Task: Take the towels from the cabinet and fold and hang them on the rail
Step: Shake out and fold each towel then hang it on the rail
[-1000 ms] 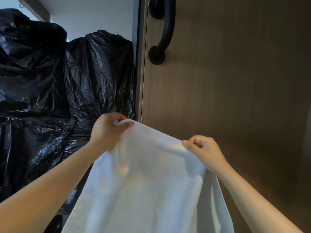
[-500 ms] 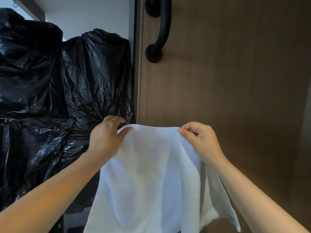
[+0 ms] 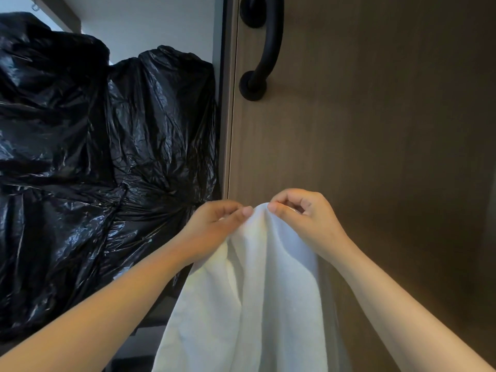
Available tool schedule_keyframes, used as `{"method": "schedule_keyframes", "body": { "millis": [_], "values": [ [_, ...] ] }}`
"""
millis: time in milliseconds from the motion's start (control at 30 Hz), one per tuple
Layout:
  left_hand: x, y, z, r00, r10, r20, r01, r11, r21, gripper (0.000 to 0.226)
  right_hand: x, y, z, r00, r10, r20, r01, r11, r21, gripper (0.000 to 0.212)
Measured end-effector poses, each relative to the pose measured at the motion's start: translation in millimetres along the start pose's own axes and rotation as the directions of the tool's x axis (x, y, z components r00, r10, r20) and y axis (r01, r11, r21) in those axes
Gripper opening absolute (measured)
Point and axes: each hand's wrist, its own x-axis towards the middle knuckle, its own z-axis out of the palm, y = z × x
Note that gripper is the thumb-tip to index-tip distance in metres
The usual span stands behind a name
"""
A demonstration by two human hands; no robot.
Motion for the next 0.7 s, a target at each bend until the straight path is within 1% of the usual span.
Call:
{"method": "schedule_keyframes", "body": {
  "millis": [33,67,200,233,300,367,433,500,567,633,700],
  "values": [
    [-0.9,0.1,-0.7,1.000,0.001,-0.001,-0.001,0.999,-0.045,0.030,-0.5,0.4,-0.3,1.000,0.006,0.000,-0.006,1.000,-0.008,0.015],
    [-1.3,0.6,-1.3,1.000,0.012,-0.004,-0.013,0.998,-0.054,0.030,-1.2,0.8,-0.6,1.000,0.011,0.000,-0.011,1.000,-0.014,0.014],
    [2.3,4.9,-3.7,0.998,0.035,-0.054,-0.035,0.999,0.008,0.019,-4.9,5.0,-0.8,0.999,0.039,0.006,-0.039,0.998,-0.042,0.016],
    [4.1,5.8,-5.5,0.996,0.038,-0.083,-0.034,0.999,0.039,0.016,-6.7,7.1,-0.5,0.999,0.046,0.011,-0.046,0.998,-0.049,0.018],
    [8.5,6.1,-10.9,0.988,0.066,-0.136,-0.044,0.986,0.162,0.011,-12.3,13.1,-0.5,0.997,0.077,0.019,-0.076,0.996,-0.041,0.023],
    [12.4,5.5,-16.8,0.980,0.100,-0.172,-0.045,0.954,0.297,0.011,-19.5,20.6,-1.8,0.993,0.118,0.019,-0.117,0.993,-0.016,0.026],
    [15.5,2.6,-21.7,0.971,0.115,-0.209,-0.026,0.921,0.389,0.013,-26.2,28.4,-4.1,0.988,0.154,0.021,-0.154,0.988,-0.028,0.026],
    [18.3,-2.3,-25.5,0.958,0.123,-0.261,0.004,0.899,0.438,0.013,-30.3,35.8,-7.0,0.983,0.184,0.013,-0.182,0.981,-0.066,0.027],
    [20.3,-7.1,-28.7,0.942,0.130,-0.309,0.022,0.897,0.442,0.010,-33.2,41.6,-10.4,0.977,0.213,-0.006,-0.213,0.975,-0.071,0.025],
    [21.7,-11.3,-30.1,0.932,0.145,-0.332,0.026,0.888,0.458,0.007,-35.4,46.5,-14.1,0.974,0.226,-0.018,-0.227,0.971,-0.080,0.022],
    [22.2,-13.6,-30.2,0.925,0.170,-0.339,0.019,0.873,0.488,0.007,-37.7,51.0,-16.6,0.976,0.216,-0.020,-0.216,0.968,-0.129,0.019]
  ]
}}
